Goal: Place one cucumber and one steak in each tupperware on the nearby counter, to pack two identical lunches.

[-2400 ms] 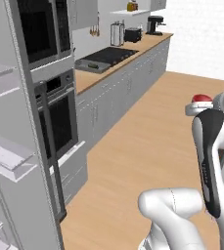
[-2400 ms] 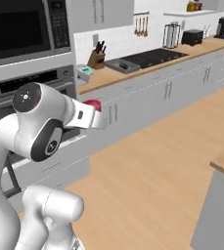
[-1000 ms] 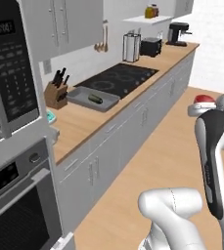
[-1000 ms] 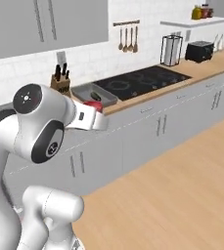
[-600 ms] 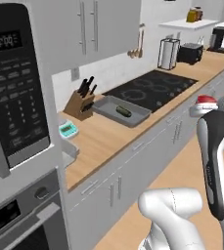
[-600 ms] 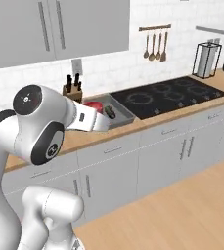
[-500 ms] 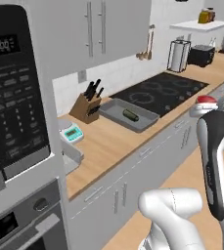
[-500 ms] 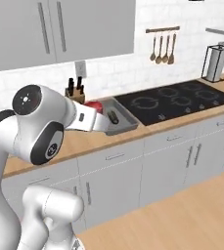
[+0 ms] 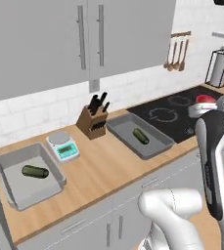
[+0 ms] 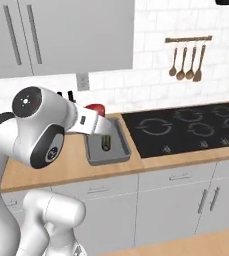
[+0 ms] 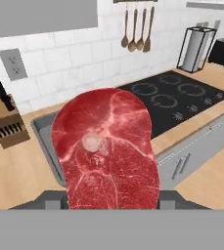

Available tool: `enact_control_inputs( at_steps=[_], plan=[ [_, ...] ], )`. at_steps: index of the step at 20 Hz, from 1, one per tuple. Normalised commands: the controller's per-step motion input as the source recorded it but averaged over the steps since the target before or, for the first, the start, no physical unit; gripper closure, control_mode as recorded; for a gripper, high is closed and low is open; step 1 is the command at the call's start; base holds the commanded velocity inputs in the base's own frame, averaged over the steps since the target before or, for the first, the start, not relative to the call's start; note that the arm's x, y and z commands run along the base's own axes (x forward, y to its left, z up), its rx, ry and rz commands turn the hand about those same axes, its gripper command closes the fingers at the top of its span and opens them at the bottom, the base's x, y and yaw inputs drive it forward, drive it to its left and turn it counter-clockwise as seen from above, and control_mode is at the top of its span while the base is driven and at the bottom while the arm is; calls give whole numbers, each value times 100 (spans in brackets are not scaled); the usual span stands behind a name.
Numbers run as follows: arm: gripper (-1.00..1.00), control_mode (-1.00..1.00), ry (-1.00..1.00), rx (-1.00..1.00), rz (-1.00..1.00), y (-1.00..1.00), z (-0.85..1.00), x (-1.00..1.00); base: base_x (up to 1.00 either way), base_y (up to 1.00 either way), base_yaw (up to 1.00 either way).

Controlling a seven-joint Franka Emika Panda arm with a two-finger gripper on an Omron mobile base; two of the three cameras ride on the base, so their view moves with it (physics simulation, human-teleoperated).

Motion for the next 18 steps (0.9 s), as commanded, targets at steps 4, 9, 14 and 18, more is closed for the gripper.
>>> enact_control_inputs(
  at_steps=[4,9,14,18],
  plan=[
    [100,100,0,0,0,0,0,0,32,-49,43],
    [100,100,0,0,0,0,0,0,19,-22,37],
    [100,100,0,0,0,0,0,0,7,-2,23],
    [100,100,0,0,0,0,0,0,73,-1,17]
  ],
)
